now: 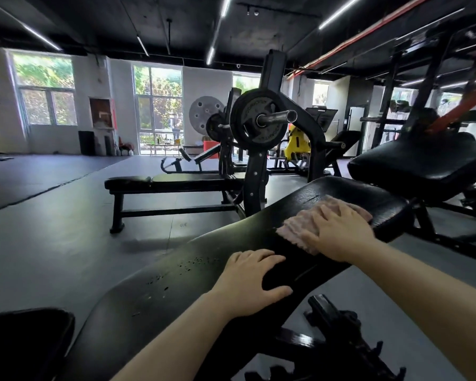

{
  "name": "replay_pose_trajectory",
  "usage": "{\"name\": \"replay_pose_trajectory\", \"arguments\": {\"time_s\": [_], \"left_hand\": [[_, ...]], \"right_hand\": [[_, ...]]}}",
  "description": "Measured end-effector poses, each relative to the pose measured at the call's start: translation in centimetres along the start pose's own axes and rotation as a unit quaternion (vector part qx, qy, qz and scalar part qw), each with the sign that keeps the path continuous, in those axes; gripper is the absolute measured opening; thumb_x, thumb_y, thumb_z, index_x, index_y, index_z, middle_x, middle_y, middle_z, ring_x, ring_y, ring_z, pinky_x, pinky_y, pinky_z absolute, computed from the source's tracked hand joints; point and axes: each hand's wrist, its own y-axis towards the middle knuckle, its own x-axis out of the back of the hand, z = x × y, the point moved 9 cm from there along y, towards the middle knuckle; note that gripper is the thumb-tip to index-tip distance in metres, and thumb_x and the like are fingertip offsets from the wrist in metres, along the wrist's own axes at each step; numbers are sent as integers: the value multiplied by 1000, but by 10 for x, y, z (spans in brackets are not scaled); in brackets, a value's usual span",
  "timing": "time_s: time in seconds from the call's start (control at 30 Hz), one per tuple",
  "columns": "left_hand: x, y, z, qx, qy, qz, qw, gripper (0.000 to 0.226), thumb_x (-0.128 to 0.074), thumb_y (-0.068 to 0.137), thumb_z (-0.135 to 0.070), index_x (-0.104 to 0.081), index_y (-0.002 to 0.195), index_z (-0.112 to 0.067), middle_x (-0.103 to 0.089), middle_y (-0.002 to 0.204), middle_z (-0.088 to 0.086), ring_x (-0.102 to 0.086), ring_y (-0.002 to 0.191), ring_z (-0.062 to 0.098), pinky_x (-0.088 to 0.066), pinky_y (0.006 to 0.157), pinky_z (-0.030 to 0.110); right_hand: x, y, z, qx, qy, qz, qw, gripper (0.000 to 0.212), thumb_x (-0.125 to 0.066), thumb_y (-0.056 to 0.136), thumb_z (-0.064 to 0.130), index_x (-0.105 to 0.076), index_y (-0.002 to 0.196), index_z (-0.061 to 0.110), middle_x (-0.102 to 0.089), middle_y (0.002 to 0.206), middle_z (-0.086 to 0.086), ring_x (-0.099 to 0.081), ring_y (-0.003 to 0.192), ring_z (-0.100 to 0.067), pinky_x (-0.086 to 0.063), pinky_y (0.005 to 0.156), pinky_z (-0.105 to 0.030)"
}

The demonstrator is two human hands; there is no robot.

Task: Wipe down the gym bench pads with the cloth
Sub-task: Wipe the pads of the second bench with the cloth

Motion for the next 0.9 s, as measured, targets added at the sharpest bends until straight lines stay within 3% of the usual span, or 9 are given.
{"name": "replay_pose_trajectory", "arguments": {"time_s": [0.13,0.2,0.33,0.5,0.6,0.7,0.8,0.9], "left_hand": [[-4,-1,5,-10,-7,-13,1000,84,-17,68,-81,-27,143,-42,-26,149,-16,-23,136,8,-9,114,33],[-5,0,7,-9,-7,-16,1000,79,-23,73,-81,-26,143,-43,-25,150,-17,-22,137,8,-9,113,32],[-5,1,6,-6,-11,-31,999,64,-37,85,-69,-25,143,-44,-24,150,-17,-21,138,9,-9,113,33],[-9,-5,9,-7,-6,-20,1000,66,-26,85,-71,-17,145,-45,-19,152,-17,-17,140,9,-6,117,41],[-7,-21,28,18,-31,-37,999,83,-7,69,-83,-14,144,-48,-18,151,-22,-17,139,5,-5,118,38],[-14,-36,50,50,-44,-26,997,94,4,57,-82,-15,143,-49,-18,152,-21,-17,140,6,-9,117,36],[-17,-34,62,72,-58,5,996,82,-16,71,-85,-17,144,-46,-18,154,-15,-19,141,10,-14,115,34],[-16,-30,65,71,-45,25,996,74,-28,79,-76,-17,145,-44,-15,155,-12,-19,141,13,-19,115,35]], "right_hand": [[7,21,-47,-44,-29,16,998,69,-15,93,64,-13,152,28,-1,160,4,1,147,-23,-3,118,-44],[3,23,-49,-59,-40,32,997,67,-15,92,64,-13,152,33,0,160,3,3,146,-27,-1,117,-46],[-4,0,-9,-7,-41,69,997,58,-15,92,65,-6,147,48,4,160,-2,8,145,-36,5,116,-50],[-3,-35,12,38,-65,65,995,57,-12,96,59,-2,149,42,7,160,-1,11,146,-29,6,116,-45],[4,-18,-30,-40,-69,85,993,56,-13,97,57,-2,150,41,7,160,0,6,146,-30,3,117,-43],[5,9,-53,-110,-63,98,987,56,-17,96,58,-6,149,42,6,160,0,5,145,-34,2,117,-50],[-9,24,-21,-99,-48,115,987,61,-17,92,68,-6,147,47,9,160,-2,12,143,-39,6,114,-57],[-18,10,34,-20,-56,118,991,72,-17,82,80,0,145,52,12,159,-2,16,142,-40,10,114,-57]]}}
